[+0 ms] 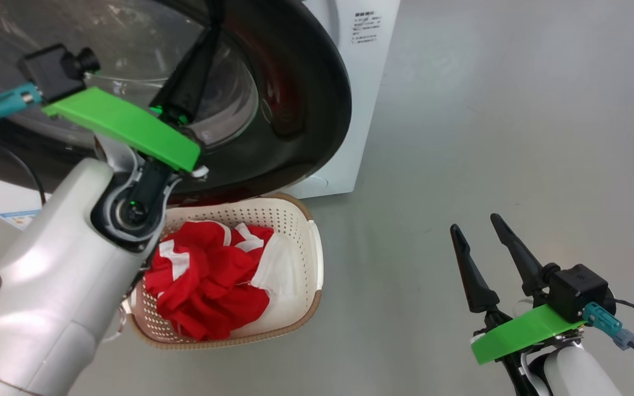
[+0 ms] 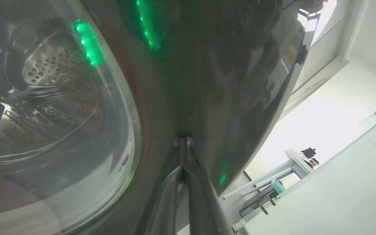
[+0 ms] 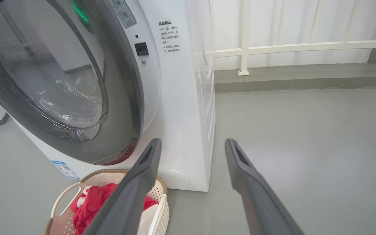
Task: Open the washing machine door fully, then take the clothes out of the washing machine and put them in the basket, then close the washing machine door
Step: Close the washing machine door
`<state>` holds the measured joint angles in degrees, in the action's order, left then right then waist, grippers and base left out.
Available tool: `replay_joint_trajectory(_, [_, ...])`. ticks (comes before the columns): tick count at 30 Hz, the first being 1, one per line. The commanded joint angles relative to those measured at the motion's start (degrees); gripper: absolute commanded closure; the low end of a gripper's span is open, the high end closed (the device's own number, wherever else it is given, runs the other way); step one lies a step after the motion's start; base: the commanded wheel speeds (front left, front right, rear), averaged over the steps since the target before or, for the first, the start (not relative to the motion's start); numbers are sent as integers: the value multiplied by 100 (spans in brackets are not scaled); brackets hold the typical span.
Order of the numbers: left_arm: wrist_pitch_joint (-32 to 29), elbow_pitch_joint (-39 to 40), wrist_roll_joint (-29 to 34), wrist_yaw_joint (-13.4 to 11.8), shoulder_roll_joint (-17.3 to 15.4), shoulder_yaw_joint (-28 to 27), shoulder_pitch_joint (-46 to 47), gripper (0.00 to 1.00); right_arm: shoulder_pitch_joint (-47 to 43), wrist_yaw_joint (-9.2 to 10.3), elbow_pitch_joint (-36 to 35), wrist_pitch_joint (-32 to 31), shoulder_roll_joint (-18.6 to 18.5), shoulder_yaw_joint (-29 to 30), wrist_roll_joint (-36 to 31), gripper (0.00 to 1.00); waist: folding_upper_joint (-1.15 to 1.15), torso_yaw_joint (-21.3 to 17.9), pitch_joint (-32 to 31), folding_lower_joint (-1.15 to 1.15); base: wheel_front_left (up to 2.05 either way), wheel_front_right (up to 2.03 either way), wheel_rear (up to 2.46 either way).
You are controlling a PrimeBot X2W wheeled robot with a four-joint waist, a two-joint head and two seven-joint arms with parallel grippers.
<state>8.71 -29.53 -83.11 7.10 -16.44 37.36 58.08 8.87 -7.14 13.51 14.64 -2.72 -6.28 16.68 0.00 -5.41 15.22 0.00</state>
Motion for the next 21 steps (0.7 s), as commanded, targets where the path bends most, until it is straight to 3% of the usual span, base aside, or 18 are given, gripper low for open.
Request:
replay_joint_trajectory(1, [92,50,-46,38,-235,-134,303,100,138,-35,-131,36,-16,-134,65,0,0,-46,19,0,0,0,0])
replay_joint_trajectory(21, [490,125,-173,38,-453,509,-158,100,-18,-35,-99,36,-16,45,15,0,0,258,-272,0,0,0,0])
